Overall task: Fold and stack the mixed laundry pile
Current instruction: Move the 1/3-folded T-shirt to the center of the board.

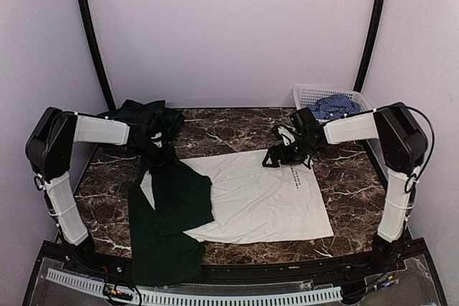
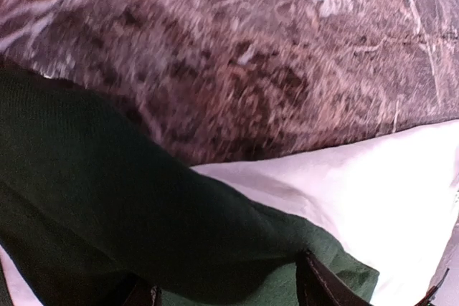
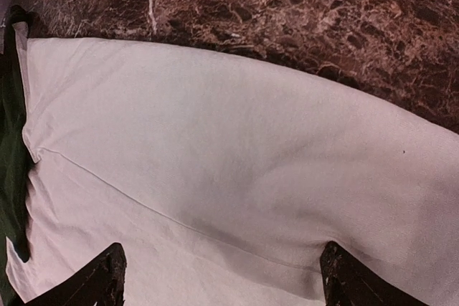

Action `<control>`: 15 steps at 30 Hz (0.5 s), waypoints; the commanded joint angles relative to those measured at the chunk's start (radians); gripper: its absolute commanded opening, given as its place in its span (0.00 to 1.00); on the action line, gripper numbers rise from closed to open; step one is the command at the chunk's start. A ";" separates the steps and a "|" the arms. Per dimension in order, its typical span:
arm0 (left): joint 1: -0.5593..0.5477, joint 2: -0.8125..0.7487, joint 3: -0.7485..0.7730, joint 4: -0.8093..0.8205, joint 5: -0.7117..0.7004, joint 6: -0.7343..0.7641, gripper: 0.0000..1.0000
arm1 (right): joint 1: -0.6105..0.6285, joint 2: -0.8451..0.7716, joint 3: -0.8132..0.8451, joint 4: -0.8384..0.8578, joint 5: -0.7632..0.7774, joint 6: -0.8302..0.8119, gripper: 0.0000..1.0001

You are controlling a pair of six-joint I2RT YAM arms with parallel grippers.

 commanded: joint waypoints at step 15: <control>-0.010 -0.196 0.121 -0.151 -0.048 0.120 0.79 | 0.080 -0.423 -0.121 -0.225 0.041 -0.036 0.88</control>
